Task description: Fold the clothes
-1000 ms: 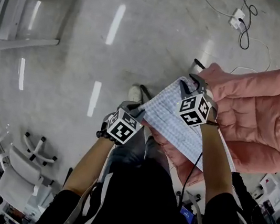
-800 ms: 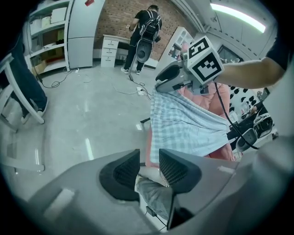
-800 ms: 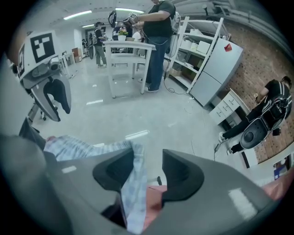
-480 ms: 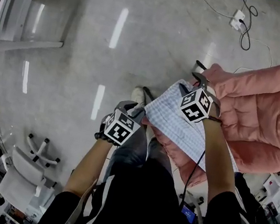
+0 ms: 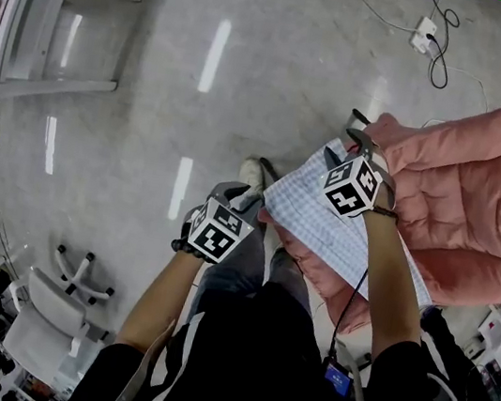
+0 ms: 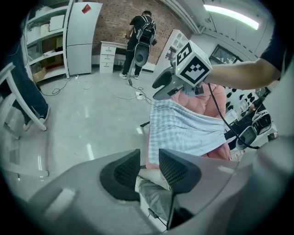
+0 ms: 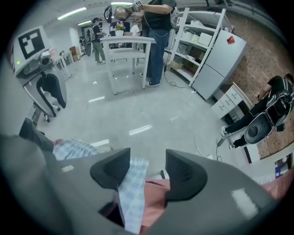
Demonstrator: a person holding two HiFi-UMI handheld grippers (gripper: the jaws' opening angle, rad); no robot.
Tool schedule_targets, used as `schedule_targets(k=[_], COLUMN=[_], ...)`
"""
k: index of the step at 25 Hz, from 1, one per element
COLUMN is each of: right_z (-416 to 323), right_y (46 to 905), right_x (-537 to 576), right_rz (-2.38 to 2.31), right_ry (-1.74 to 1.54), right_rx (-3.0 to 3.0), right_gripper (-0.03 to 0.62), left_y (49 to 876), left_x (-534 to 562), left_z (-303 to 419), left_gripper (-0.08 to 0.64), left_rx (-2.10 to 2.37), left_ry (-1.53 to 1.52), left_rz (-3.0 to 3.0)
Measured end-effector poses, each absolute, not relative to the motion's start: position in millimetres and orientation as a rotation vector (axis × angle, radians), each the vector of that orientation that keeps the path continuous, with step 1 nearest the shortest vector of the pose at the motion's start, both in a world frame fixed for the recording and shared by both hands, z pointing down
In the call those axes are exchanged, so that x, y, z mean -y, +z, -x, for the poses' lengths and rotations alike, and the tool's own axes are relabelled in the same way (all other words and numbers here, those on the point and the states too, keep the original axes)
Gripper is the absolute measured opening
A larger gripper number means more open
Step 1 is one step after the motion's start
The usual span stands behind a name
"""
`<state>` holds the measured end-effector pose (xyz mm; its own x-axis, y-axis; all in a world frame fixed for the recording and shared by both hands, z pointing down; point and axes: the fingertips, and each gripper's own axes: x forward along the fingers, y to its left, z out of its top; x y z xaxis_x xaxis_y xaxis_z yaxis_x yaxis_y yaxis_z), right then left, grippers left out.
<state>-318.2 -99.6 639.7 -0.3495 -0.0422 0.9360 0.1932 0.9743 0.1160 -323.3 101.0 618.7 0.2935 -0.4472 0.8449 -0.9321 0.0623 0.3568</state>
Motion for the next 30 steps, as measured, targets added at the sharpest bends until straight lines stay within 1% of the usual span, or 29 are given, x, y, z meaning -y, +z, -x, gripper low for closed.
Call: schedule_targets(k=[3,7,12,15,21,30], right_z=[313.6,286.4,230.6,175.1,18.3,-141.8], right_y=[616.1,589.8,563.8,553.2,554.8,541.4], right_x=[97.6,105.4,122.7,131.8,141.6,126.0], right_rz=[0.056,-0.027,-0.19,-0.298,-0.432,-0.538], right_ry=[-0.205,-0.146,-0.081,-0.04,0.05,0.098], right_rx=[1.987,2.029,2.064,2.066,2.005,1.99], right_gripper=[0.198,0.165,0.158,0.156,0.142,0.132], left_y=[606.2,581.7,557.5,552.9,540.9,528.1], left_x=[-90.8,-59.1,-17.3,-4.0,16.5,40.0], left_z=[327.2,325.2,301.7,281.6,205.8,79.9], left_gripper=[0.135,0.135,0.135,0.133,0.123,0.116], left_rx=[1.313,1.305,1.27,1.25,1.222,1.207], left_ry=[0.63,0.683,0.77,0.819,0.909,0.984], left_rz=[-1.599,-1.687,-1.819,-1.869,-1.933,-2.002])
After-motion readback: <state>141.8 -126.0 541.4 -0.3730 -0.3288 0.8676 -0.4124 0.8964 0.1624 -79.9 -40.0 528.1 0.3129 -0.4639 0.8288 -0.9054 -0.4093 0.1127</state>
